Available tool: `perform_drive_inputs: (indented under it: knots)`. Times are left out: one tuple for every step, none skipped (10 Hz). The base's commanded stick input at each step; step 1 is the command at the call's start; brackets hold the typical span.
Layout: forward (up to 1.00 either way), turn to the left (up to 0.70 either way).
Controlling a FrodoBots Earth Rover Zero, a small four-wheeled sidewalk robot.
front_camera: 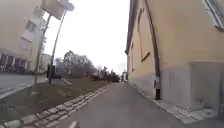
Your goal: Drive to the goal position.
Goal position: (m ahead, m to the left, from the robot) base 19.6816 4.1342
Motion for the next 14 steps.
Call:
perform_drive_inputs:
  knots:
    - [1.0,-0.09]
    - [1.0,-0.22]
    - [1.0,-0.4]
    - [1.0,-0.4]
    - [1.0,-0.4]
    - [1.0,-0.4]
    - [1.0,-0.38]
    - [1.0,-0.13]
    - [1.0,0.0]
    - [1.0,0.0]
    - [1.0,0.0]
    - [1.0,0.0]
    - [1.0,0.0]
    - [1.0,0.0]
